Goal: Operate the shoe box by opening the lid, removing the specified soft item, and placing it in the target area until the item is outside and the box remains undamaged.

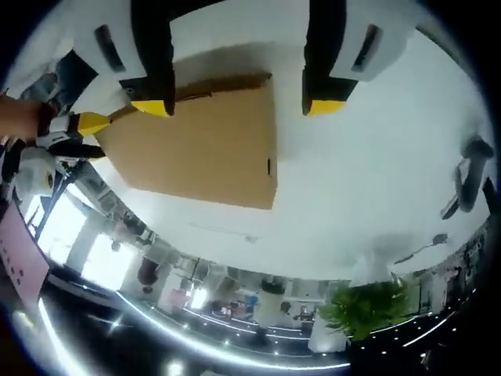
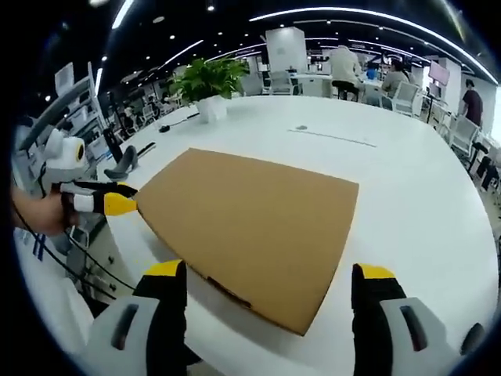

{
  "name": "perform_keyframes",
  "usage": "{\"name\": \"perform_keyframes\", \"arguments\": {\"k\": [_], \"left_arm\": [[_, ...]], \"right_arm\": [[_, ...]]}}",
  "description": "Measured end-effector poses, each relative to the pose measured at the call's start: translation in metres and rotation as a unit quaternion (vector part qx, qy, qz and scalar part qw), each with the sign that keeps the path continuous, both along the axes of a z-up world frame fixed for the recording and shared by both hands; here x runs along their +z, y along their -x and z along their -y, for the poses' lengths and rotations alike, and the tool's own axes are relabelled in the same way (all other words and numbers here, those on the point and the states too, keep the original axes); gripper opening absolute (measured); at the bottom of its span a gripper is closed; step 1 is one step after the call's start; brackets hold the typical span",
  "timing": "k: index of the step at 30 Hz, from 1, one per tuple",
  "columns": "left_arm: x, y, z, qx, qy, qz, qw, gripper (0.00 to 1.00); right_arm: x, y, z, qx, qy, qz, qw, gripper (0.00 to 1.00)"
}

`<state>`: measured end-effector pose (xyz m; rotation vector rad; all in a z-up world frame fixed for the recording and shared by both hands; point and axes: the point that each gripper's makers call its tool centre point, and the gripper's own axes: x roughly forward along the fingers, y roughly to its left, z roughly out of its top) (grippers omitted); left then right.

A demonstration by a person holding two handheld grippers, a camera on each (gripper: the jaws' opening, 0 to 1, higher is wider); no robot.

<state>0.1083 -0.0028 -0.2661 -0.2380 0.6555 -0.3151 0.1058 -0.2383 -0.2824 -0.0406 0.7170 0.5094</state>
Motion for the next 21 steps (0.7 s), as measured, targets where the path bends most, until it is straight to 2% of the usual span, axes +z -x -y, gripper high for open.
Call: {"name": "perform_keyframes", "arguments": {"k": [1, 3, 4, 5, 6, 7, 8, 9, 11, 12, 13, 14, 15, 17, 19, 21], "left_arm": [[0.002, -0.002, 0.002, 0.004, 0.023, 0.0, 0.9997, 0.79], [0.006, -0.003, 0.001, 0.008, 0.035, 0.003, 0.9993, 0.87], [0.008, -0.004, 0.002, 0.008, 0.045, 0.006, 0.999, 0.9], [0.011, -0.005, 0.005, 0.007, 0.058, 0.008, 0.9982, 0.92], [0.014, -0.005, 0.008, 0.005, 0.074, 0.01, 0.9972, 0.94], [0.014, -0.005, 0.009, 0.006, 0.083, 0.003, 0.9965, 0.99], [0.018, -0.006, 0.012, 0.006, 0.104, 0.007, 0.9945, 0.99], [0.018, -0.006, 0.01, 0.009, 0.105, 0.002, 0.9945, 0.99], [0.017, -0.003, 0.015, 0.005, 0.138, -0.019, 0.9902, 0.99], [0.017, -0.005, 0.014, 0.005, 0.136, -0.014, 0.9907, 0.99], [0.018, -0.003, 0.016, -0.004, 0.146, -0.018, 0.989, 0.99], [0.02, 0.001, 0.019, -0.001, 0.186, -0.043, 0.9816, 0.99], [0.021, 0.001, 0.019, 0.005, 0.207, -0.052, 0.9768, 0.99], [0.02, 0.004, 0.015, 0.011, 0.231, -0.066, 0.9706, 0.99], [0.02, 0.006, 0.012, 0.022, 0.26, -0.086, 0.9616, 0.99], [0.026, 0.006, 0.012, 0.026, 0.301, -0.086, 0.9494, 0.99]], "right_arm": [[0.006, -0.001, -0.005, 0.009, -0.023, 0.012, 0.9996, 0.93], [0.018, -0.004, -0.007, 0.004, -0.054, 0.037, 0.9979, 0.95], [0.027, -0.006, -0.008, -0.004, -0.084, 0.05, 0.9952, 0.97], [0.032, -0.005, -0.01, -0.01, -0.109, 0.048, 0.9928, 0.99], [0.041, -0.005, -0.013, -0.016, -0.15, 0.048, 0.9873, 1.0], [0.044, -0.004, -0.013, -0.023, -0.166, 0.04, 0.985, 1.0], [0.043, -0.004, -0.007, -0.035, -0.159, 0.037, 0.986, 1.0], [0.043, -0.004, -0.005, -0.032, -0.151, 0.04, 0.9872, 1.0], [0.043, -0.005, 0.001, -0.04, -0.138, 0.045, 0.9886, 1.0], [0.043, -0.005, 0.002, -0.041, -0.136, 0.044, 0.9889, 1.0], [0.042, -0.005, 0.005, -0.046, -0.134, 0.043, 0.989, 0.99], [0.042, -0.005, 0.009, -0.056, -0.139, 0.036, 0.9881, 0.98], [0.042, -0.005, 0.011, -0.062, -0.145, 0.031, 0.987, 0.98], [0.041, -0.003, 0.015, -0.069, -0.153, 0.022, 0.9856, 0.98], [0.039, -0.002, 0.021, -0.077, -0.153, 0.017, 0.9851, 0.98], [0.039, -0.001, 0.024, -0.092, -0.171, 0.007, 0.981, 0.98]]}}
